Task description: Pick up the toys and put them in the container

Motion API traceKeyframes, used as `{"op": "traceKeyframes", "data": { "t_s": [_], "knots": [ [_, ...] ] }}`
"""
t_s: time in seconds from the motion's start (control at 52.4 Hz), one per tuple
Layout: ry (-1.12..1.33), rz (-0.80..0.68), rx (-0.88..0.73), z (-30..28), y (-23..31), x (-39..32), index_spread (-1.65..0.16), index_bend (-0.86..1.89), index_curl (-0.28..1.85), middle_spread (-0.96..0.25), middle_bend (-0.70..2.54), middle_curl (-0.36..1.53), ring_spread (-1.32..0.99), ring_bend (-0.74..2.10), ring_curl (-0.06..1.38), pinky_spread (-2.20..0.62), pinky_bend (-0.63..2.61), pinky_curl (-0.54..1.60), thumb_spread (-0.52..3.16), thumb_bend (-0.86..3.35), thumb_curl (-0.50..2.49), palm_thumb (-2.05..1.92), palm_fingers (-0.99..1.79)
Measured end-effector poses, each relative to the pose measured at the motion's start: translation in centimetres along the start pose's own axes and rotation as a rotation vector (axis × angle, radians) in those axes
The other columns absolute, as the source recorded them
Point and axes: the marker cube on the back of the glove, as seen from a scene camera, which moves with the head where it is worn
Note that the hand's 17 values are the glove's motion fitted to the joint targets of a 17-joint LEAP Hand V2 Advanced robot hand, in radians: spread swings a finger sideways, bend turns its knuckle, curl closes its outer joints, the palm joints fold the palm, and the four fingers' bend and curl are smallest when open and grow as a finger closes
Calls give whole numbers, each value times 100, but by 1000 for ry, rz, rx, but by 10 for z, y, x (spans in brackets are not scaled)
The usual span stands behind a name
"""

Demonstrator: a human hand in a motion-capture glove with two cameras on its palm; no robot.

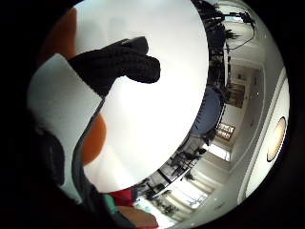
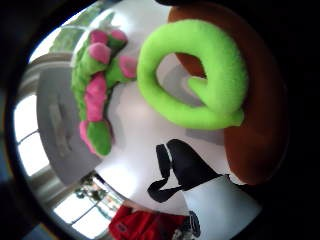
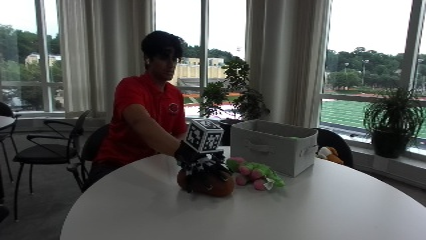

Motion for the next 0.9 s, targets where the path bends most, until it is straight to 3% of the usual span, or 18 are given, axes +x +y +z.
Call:
{"op": "traceKeyframes", "data": {
  "t_s": [0.114, 0.286, 0.363, 0.458, 0.687, 0.897],
  "knots": [
    [29, -78, -79, 10, -5, -5, -38, 8, 14, -3, 6, 17, 4, 28, 26, 7, 142, 40, 109, 0, 34, 12, -20],
    [-4, -64, -16, 13, -13, -2, -39, -2, 5, -3, 3, 11, -11, 95, 43, -15, 163, 43, 121, 5, 36, 26, -7],
    [-50, -25, 62, 15, -16, -3, -43, 14, 7, -10, 10, 10, -24, 117, 47, -29, 162, 40, 130, 11, 38, 35, 28],
    [-76, 16, 127, 14, -17, -4, -45, 22, 11, -17, 12, 11, -33, 119, 48, -35, 156, 39, 134, 15, 41, 43, 42],
    [-58, 63, 169, -2, -6, -2, -47, 45, 23, -34, 39, 22, -44, 109, 47, -40, 126, 33, 99, 21, 60, 70, 91],
    [-69, 58, 268, -52, 18, -10, -50, 53, 31, -42, 47, 29, -46, 109, 49, -41, 114, 35, 71, 17, 73, 73, 105]
  ]
}}
